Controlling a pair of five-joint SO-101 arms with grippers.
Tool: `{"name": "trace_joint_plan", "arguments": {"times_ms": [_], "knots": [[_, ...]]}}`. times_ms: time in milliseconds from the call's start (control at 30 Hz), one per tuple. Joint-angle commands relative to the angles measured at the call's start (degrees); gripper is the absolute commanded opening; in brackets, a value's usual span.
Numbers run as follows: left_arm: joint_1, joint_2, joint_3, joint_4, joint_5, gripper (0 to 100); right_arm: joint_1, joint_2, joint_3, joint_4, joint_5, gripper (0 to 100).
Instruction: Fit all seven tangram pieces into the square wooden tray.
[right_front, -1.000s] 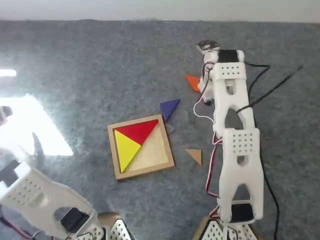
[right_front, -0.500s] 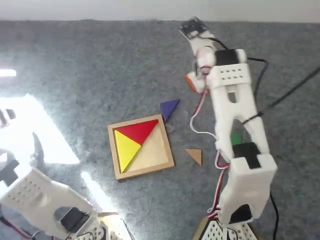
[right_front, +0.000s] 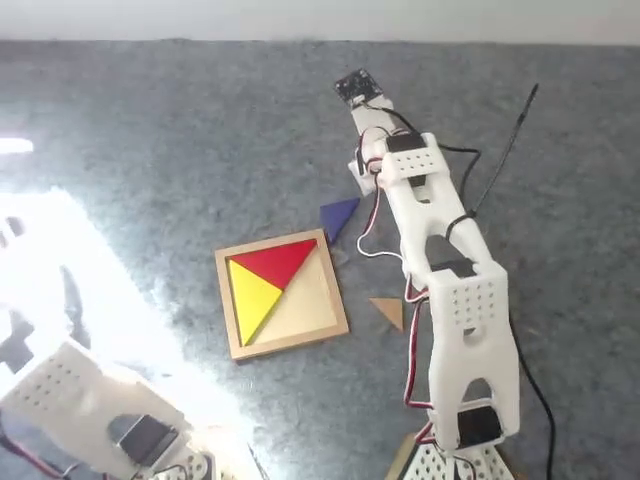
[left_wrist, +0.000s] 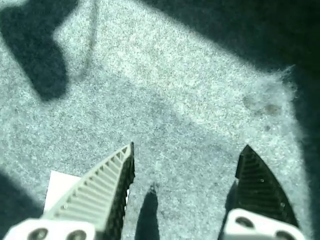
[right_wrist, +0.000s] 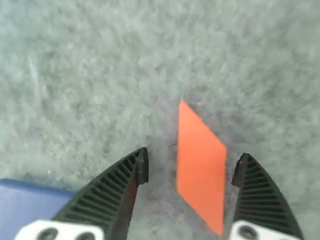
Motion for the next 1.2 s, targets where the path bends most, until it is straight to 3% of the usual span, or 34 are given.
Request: {"name": "trace_joint_plan", "arguments": {"times_ms": [0, 167, 333, 667, 933, 1167], "knots": [[-0.44, -0.70, -1.01, -1.14, -1.14, 32, -0.22, 0.75, -5.19, 3.38, -0.70, 26.7], [-0.62, -0.70, -1.01, -1.23, -1.14, 32, 1.36, 2.15, -6.68, 7.52, -0.70, 26.3], [-0.44, -0.70, -1.01, -1.14, -1.14, 32, 1.98, 2.77, -10.02, 15.60, -0.70, 15.8], [-0.53, -0.70, -1.01, -1.14, -1.14, 32, 2.24, 2.15, -10.90, 18.24, -0.79, 8.2], [-0.53, -0.70, -1.01, -1.32, -1.14, 32, 3.65, 1.80, -11.87, 33.54, -0.26, 6.9], [-0.62, -0.70, -1.01, -1.41, -1.14, 32, 5.23, -8.75, -11.78, 46.64, 1.23, 6.3]]}}
